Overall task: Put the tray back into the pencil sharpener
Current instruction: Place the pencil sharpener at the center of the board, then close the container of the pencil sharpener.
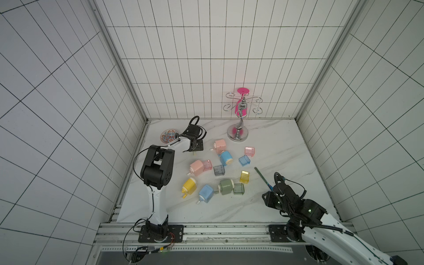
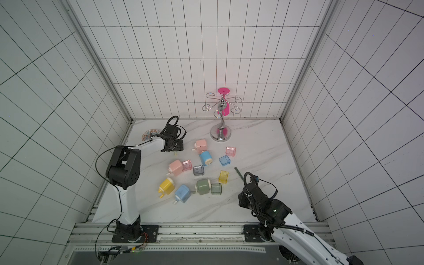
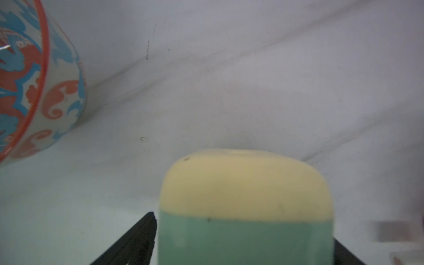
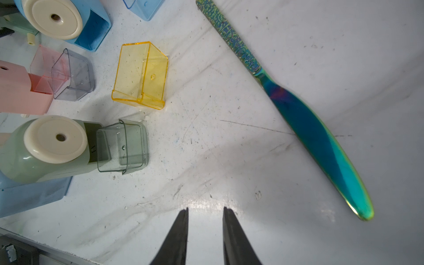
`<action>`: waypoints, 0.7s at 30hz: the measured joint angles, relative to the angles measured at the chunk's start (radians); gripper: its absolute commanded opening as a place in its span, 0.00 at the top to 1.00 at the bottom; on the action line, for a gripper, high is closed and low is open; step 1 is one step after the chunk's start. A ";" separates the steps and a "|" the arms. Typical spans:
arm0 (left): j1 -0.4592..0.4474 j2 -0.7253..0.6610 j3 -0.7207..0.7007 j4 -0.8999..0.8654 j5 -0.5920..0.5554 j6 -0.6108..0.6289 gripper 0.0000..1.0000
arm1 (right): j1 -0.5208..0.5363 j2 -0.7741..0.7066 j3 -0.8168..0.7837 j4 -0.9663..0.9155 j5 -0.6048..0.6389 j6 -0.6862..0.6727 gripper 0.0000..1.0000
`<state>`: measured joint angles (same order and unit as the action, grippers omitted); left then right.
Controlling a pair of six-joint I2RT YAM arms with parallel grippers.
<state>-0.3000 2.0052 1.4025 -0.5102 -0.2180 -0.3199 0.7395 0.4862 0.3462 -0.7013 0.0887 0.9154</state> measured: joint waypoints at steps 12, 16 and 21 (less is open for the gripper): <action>-0.060 -0.545 -0.183 0.130 0.174 0.232 0.09 | 0.000 0.031 0.000 0.000 -0.002 -0.022 0.68; -0.211 -0.691 -0.298 0.195 0.267 0.398 0.09 | 0.000 0.084 0.004 0.006 -0.017 -0.037 0.67; -0.365 -0.785 -0.413 0.183 0.355 0.598 0.08 | 0.000 0.178 0.027 0.058 -0.059 -0.053 0.65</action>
<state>-0.6655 1.2198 0.9897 -0.3275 0.1371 0.2783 0.7391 0.6643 0.3737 -0.6437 0.0299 0.8623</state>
